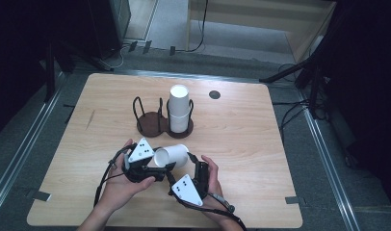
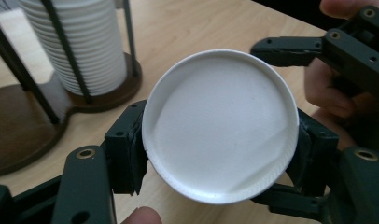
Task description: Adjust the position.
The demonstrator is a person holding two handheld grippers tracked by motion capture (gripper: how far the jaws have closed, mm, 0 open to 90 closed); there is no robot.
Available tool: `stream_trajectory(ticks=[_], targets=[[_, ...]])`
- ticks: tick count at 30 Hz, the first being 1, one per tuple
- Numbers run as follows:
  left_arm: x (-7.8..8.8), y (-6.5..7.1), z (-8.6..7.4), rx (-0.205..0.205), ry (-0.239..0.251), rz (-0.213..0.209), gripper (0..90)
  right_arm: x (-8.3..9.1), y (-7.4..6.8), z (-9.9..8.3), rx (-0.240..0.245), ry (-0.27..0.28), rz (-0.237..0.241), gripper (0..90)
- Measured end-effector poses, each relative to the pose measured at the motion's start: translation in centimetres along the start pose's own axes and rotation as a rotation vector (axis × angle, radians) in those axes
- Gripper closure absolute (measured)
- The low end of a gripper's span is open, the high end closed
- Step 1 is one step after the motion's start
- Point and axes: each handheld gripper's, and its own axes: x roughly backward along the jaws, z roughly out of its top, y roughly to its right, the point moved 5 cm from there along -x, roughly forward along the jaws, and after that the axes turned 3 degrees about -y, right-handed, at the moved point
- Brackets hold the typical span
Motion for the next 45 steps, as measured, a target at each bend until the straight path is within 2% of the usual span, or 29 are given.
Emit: stream_trajectory(ticks=[2, 3, 4, 5, 6, 10, 13, 16, 18, 20, 24, 26, 28, 29, 30, 32, 34, 37, 38, 39, 40, 41, 42, 43, 44, 45], targets=[[0.1, -0.2, 0.0, 0.000, 0.011, 0.011, 33.2, 0.0, 0.1, 0.1, -0.011, 0.000, 0.002, 10.8], [0.3, -0.4, 0.1, 0.002, 0.038, 0.031, 33.0, 0.1, 0.2, 0.1, -0.038, 0.005, 0.010, 10.8], [0.3, -0.5, 0.1, -0.005, 0.053, 0.054, 33.0, 0.1, 0.2, 0.1, -0.038, 0.005, 0.010, 10.8], [0.6, -0.8, 0.1, -0.009, 0.097, 0.099, 32.9, 0.2, 0.3, 0.2, -0.050, 0.007, 0.019, 10.8], [0.7, -1.0, 0.2, -0.013, 0.118, 0.113, 32.8, 0.2, 0.3, 0.2, -0.057, 0.006, 0.023, 10.8], [1.0, -1.2, 0.3, 0.004, 0.157, 0.103, 33.2, 0.2, 0.4, 0.1, -0.076, 0.003, 0.038, 13.8], [1.2, -1.5, 0.4, 0.011, 0.211, 0.110, 33.2, 0.0, 0.5, 0.0, -0.089, -0.006, 0.059, 15.5], [1.2, -1.6, 0.4, 0.016, 0.220, 0.113, 33.2, -0.2, 0.7, -0.1, -0.108, -0.025, 0.061, 15.4], [1.3, -1.9, 0.4, 0.027, 0.247, 0.122, 33.2, -0.5, 1.0, -0.3, -0.142, -0.051, 0.059, 17.1], [1.4, -2.0, 0.4, 0.036, 0.270, 0.122, 33.2, -0.7, 1.2, -0.5, -0.190, -0.074, 0.078, 18.7], [1.5, -2.1, 0.4, 0.034, 0.310, 0.138, 33.2, -0.7, 1.9, -0.5, -0.246, -0.071, 0.081, 18.3], [1.4, -2.3, 0.3, 0.037, 0.346, 0.154, 33.2, -0.7, 2.6, -0.3, -0.263, -0.072, 0.044, 18.9], [1.3, -2.4, 0.2, 0.030, 0.350, 0.164, 33.1, -0.9, 3.2, -0.3, -0.274, -0.065, 0.017, 20.6], [1.3, -2.5, 0.1, 0.026, 0.391, 0.177, 33.1, -1.0, 3.6, -0.3, -0.291, -0.053, 0.001, 22.7], [1.3, -2.5, 0.1, 0.026, 0.391, 0.177, 33.2, -1.0, 3.6, -0.3, -0.291, -0.053, 0.001, 22.7], [1.2, -2.6, 0.0, 0.014, 0.406, 0.176, 33.2, -0.9, 4.2, -0.3, -0.343, -0.039, -0.009, 26.4], [1.3, -2.6, 0.1, 0.013, 0.424, 0.174, 33.2, -0.6, 4.8, 0.1, -0.405, -0.022, -0.002, 26.5], [1.4, -2.7, 0.1, 0.029, 0.453, 0.171, 33.1, -0.4, 5.0, 0.4, -0.432, -0.020, -0.013, 19.9], [1.4, -2.7, 0.1, 0.032, 0.458, 0.169, 33.1, -0.3, 5.1, 0.8, -0.458, -0.022, -0.020, 17.7], [1.5, -2.7, 0.1, 0.031, 0.467, 0.168, 33.1, -0.2, 5.2, 1.3, -0.504, -0.018, -0.014, 15.2], [1.5, -2.7, 0.1, 0.034, 0.473, 0.168, 33.1, -0.1, 5.2, 1.5, -0.525, -0.016, -0.011, 15.2], [1.5, -2.7, 0.1, 0.040, 0.479, 0.163, 33.1, -0.1, 5.2, 1.5, -0.525, -0.016, -0.011, 12.8], [1.5, -2.7, 0.1, 0.049, 0.487, 0.155, 33.1, 0.0, 5.1, 1.7, -0.553, -0.018, -0.004, 12.3], [1.5, -2.7, 0.0, 0.058, 0.495, 0.151, 33.1, 0.0, 4.7, 2.1, -0.602, -0.016, 0.016, 7.2], [1.5, -2.7, 0.0, 0.058, 0.495, 0.151, 33.1, 0.0, 4.7, 2.1, -0.602, -0.016, 0.016, 7.2], [1.4, -2.8, 0.0, 0.065, 0.501, 0.145, 33.1, 0.0, 4.7, 2.2, -0.622, -0.017, 0.025, 4.1]])
